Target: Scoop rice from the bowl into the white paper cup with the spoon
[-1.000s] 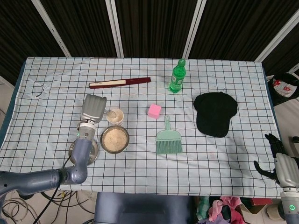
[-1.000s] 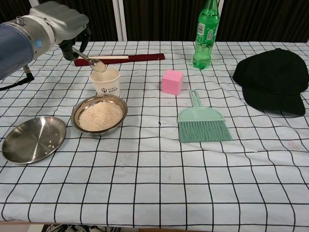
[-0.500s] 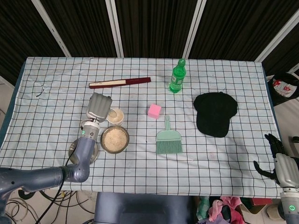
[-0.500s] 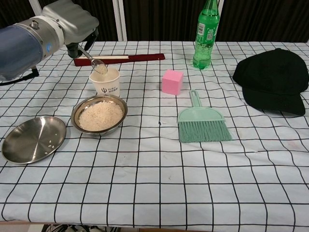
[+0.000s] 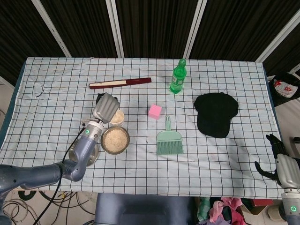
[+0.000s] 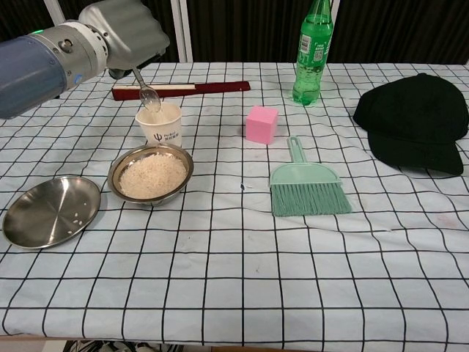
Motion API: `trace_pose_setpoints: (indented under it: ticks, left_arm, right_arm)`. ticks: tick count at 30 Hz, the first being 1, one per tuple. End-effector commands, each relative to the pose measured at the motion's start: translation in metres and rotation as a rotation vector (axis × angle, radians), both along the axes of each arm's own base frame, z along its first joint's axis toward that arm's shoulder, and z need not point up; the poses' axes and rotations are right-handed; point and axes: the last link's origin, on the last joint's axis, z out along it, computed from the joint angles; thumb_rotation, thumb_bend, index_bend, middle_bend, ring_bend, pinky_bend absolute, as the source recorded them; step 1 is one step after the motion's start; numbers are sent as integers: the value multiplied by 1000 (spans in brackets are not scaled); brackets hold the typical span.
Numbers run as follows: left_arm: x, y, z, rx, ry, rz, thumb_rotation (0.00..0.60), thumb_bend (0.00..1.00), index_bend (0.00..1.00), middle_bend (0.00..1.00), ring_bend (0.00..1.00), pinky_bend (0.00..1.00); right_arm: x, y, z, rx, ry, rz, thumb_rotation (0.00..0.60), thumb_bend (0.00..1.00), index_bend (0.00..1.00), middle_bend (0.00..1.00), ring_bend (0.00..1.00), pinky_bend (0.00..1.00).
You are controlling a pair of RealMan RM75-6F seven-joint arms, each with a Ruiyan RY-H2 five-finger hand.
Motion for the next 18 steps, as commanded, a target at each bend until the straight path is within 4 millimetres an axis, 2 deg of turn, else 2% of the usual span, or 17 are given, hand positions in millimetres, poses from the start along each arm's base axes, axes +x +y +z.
trace_pose_setpoints:
  ticks: [1,9,18]
  left_arm:
    - [-3,0,0,-8,127,-83,600,399,640,1000,1000,1000]
    - [-8,-3,-4,-42,293,-222,600,399,639,1000,1000,1000]
    - [-13,-2,0,-34,379,-287,600,399,638,1000,1000,1000]
  right_arm:
    - [0,0,0,0,0,0,600,303,62,0,0,210]
    - [0,0,0,0,-4,0,600,303,62,0,0,210]
    - [1,1,-1,2,-5,-1,600,303,62,0,0,210]
